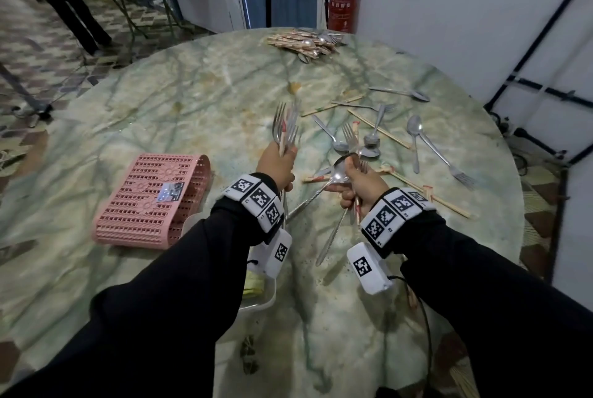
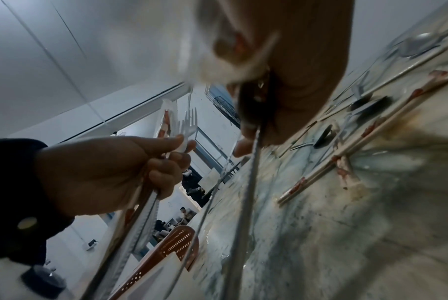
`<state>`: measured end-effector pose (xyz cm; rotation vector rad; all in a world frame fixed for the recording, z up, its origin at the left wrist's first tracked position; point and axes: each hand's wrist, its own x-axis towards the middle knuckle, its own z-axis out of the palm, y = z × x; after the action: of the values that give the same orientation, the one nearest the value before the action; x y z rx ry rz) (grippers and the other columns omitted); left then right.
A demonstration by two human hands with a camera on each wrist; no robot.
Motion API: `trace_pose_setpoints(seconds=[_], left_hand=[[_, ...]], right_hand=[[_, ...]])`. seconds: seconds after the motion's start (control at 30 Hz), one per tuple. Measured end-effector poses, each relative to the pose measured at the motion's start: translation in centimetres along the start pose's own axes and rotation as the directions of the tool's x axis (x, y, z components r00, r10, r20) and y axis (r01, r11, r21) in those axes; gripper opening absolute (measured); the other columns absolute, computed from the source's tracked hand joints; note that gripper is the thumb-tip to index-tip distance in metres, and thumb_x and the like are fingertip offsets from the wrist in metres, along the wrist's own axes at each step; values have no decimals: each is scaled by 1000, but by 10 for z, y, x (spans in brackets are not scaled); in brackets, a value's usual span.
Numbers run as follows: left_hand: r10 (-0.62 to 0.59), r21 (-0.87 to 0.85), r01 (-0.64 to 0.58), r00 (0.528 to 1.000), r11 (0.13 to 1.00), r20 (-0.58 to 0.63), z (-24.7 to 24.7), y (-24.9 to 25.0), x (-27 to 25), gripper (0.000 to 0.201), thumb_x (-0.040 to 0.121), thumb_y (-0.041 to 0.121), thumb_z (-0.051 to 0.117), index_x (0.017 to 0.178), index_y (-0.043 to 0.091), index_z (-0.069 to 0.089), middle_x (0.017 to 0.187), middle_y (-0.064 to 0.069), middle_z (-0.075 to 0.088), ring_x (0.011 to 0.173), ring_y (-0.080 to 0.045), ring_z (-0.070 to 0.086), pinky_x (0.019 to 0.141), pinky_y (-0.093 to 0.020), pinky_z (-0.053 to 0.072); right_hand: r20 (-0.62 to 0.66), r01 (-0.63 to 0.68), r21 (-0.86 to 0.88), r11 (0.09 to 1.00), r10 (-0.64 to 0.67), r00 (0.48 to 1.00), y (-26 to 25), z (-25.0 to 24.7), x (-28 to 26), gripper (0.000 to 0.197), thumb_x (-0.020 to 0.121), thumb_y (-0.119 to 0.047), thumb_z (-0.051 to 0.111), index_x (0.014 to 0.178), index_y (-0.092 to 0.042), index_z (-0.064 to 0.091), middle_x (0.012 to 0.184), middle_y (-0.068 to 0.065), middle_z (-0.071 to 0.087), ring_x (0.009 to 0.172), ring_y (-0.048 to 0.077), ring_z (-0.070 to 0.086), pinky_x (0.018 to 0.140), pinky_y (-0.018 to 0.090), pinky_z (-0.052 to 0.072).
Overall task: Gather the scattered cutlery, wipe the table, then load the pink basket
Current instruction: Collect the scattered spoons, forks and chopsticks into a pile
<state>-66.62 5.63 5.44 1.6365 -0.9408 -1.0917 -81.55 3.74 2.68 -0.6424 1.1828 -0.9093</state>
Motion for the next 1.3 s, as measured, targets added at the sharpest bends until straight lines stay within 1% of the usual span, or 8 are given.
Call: trace_pose_setpoints(seconds=[0.23, 0.43, 0.7, 0.8, 0.93, 1.1, 1.2, 1.3], left_hand=[[-73, 251, 31, 984, 967, 160, 8, -7, -12, 38, 77, 24, 75, 102, 6, 52, 69, -4, 48, 49, -14, 40, 46, -26, 39], [-151, 326, 46, 940, 944, 305, 10, -10, -19, 17, 78, 8, 72, 88, 9, 58, 64, -3, 49, 47, -11, 40, 38, -18, 39], [-69, 177, 13, 946, 984, 317, 28, -5, -22, 18, 78, 4, 71, 80, 12, 55, 69, -6, 57, 39, -4, 43, 39, -17, 37], [-56, 151, 6, 944, 988, 324, 34, -2, -25, 24, 75, 6, 74, 79, 11, 51, 63, -3, 50, 39, -5, 42, 40, -19, 35], [-64, 198, 5, 953, 980, 295, 34, -9, -25, 34, 70, 14, 80, 78, 13, 46, 61, 1, 45, 49, -11, 39, 44, -23, 34], [-130, 199, 59, 920, 978, 369, 33, -16, -27, 37, 70, 18, 80, 65, 18, 43, 58, 0, 48, 48, -11, 38, 44, -22, 34], [-177, 229, 93, 906, 969, 384, 35, -13, -27, 38, 68, 20, 82, 63, 18, 44, 56, 3, 44, 46, -11, 36, 46, -23, 33], [-177, 229, 93, 909, 969, 377, 33, -14, -26, 36, 67, 15, 82, 66, 16, 46, 58, 3, 44, 48, -10, 38, 46, -22, 34]], right_hand=[[44, 77, -72, 994, -74, 996, -1, -3, 2, 25, 94, -37, 51, 83, -16, 45, 69, 17, 55, 27, 5, 30, 34, 13, 28], [-40, 149, -4, 989, -149, 988, -9, -10, 4, 26, 91, -33, 58, 77, -14, 48, 42, -4, 40, 27, 6, 32, 33, 14, 27], [62, 113, 0, 994, -113, 992, -3, -13, 10, 32, 85, -27, 67, 109, -9, 55, 76, 12, 57, 32, 7, 37, 32, 17, 30], [89, 55, 0, 998, -55, 995, -1, -11, 11, 21, 89, -19, 62, 103, -5, 55, 75, 13, 63, 39, 12, 49, 34, 19, 36], [32, 88, 72, 994, -90, 995, -9, -12, 12, 9, 95, -8, 48, 87, -5, 48, 63, 9, 55, 30, 6, 39, 29, 15, 32], [9, 141, 131, 981, -143, 990, -18, -17, 17, 11, 98, -9, 43, 105, -5, 50, 67, 4, 48, 41, 6, 49, 40, 19, 41], [-7, 188, 145, 971, -189, 982, -21, -15, 18, 13, 98, -10, 42, 88, -9, 50, 66, 1, 45, 55, 10, 46, 60, 26, 44], [14, 245, 158, 957, -250, 968, -24, -15, 13, 17, 99, -11, 42, 84, -13, 48, 59, -2, 45, 48, 7, 47, 59, 27, 43]])
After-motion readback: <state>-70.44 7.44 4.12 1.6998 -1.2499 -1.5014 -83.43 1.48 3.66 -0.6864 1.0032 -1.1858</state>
